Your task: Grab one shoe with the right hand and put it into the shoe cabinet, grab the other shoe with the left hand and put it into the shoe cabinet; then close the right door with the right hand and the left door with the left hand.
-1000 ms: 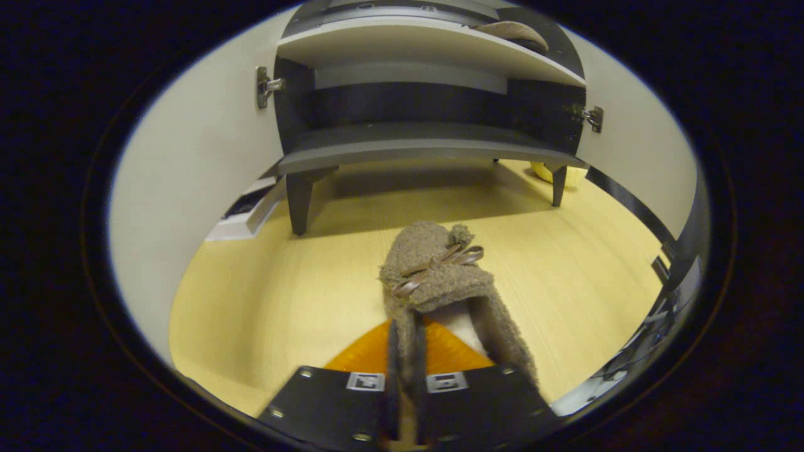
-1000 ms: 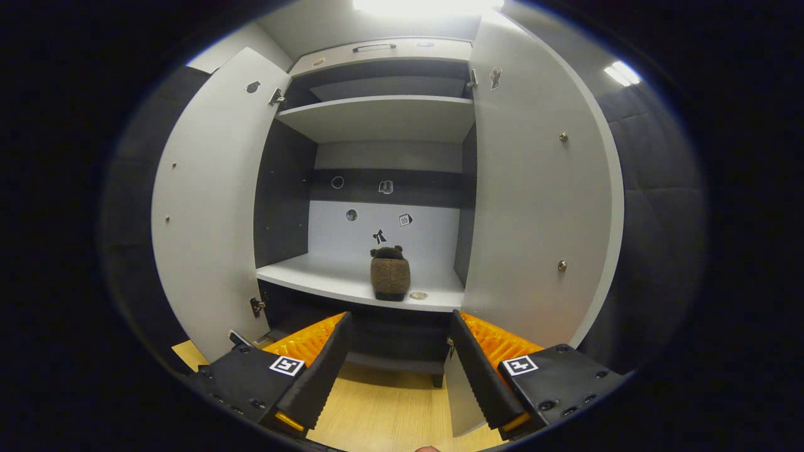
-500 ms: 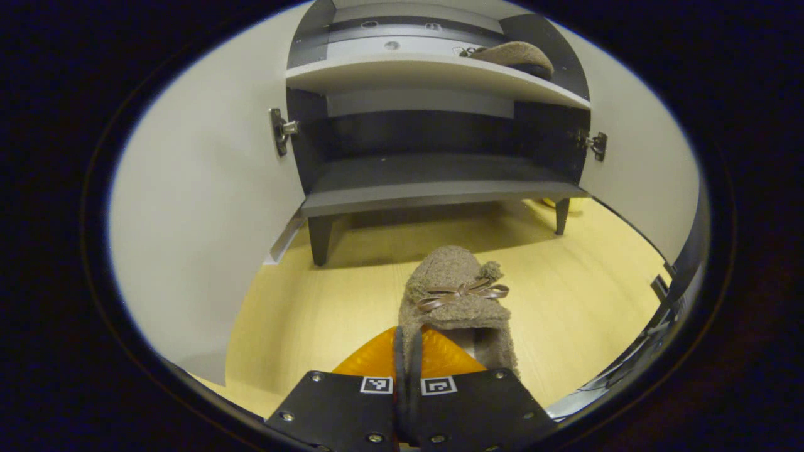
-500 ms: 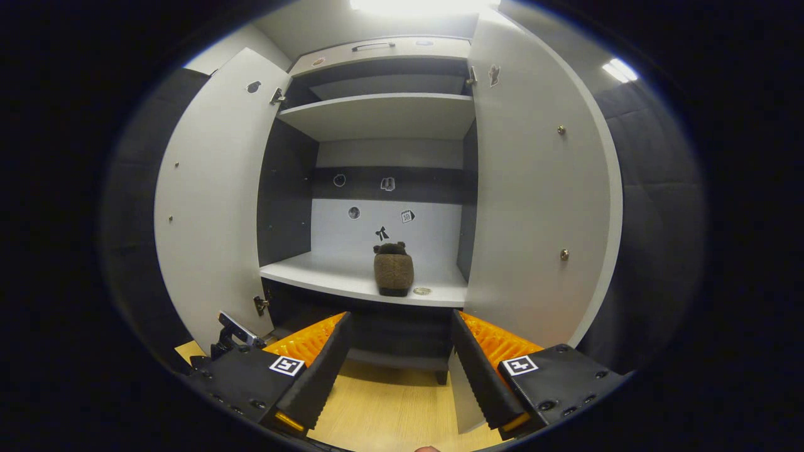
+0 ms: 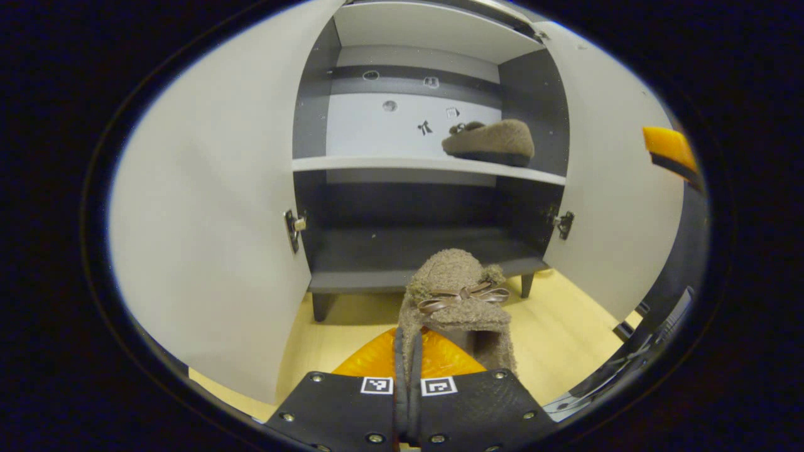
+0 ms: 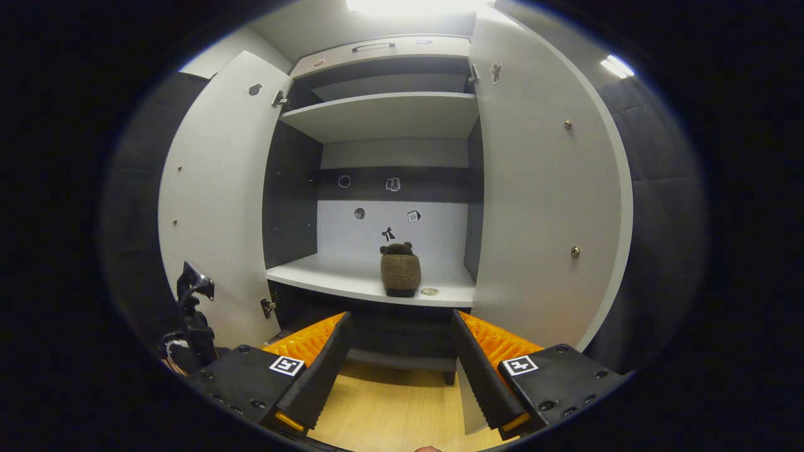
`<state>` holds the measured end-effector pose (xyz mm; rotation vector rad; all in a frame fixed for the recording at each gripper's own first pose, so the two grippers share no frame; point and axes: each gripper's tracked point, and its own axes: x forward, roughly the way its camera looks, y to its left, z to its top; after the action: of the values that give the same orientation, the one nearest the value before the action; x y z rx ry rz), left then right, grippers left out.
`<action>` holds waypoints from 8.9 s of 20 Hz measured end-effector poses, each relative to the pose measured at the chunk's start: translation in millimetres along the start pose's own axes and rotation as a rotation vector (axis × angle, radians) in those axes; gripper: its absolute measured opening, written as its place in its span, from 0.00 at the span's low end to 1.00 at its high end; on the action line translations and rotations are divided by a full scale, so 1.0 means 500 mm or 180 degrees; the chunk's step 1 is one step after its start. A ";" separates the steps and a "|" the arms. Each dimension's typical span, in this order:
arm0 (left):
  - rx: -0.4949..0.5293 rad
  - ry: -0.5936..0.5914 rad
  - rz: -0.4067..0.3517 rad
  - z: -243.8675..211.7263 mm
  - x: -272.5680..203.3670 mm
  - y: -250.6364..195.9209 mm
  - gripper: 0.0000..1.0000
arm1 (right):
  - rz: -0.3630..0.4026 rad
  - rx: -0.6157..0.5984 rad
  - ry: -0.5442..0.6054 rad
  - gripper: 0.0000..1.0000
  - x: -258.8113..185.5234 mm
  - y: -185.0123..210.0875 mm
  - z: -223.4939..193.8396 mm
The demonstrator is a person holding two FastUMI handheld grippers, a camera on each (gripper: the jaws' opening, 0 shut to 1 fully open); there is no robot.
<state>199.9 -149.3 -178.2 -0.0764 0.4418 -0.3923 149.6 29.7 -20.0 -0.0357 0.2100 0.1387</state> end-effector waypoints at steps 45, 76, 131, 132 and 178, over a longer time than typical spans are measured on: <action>0.0067 -0.0833 0.0647 0.578 0.333 0.092 0.34 | 0.0253 0.0398 0.0371 0.96 -0.019 0.010 -0.136; 0.0142 -0.1387 0.0068 0.413 -0.294 -0.021 0.97 | -0.0229 0.0194 -0.0255 0.96 -0.179 -0.077 0.044; -0.0229 -0.1392 0.0452 0.304 -0.499 0.271 0.94 | -0.1484 0.0052 -0.0620 0.92 -0.094 -0.183 0.194; -0.0228 -0.1393 0.0474 0.304 -0.501 0.275 0.90 | -0.1436 0.0052 -0.0620 0.92 -0.087 -0.176 0.193; -0.0073 -0.1698 0.1254 0.497 -0.394 0.285 0.89 | -0.0768 0.0011 -0.0136 0.98 -0.068 -0.232 0.026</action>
<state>193.4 55.3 102.9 -0.1099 -0.0702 0.0289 135.8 -88.9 2.0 -0.0542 0.1618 -0.1013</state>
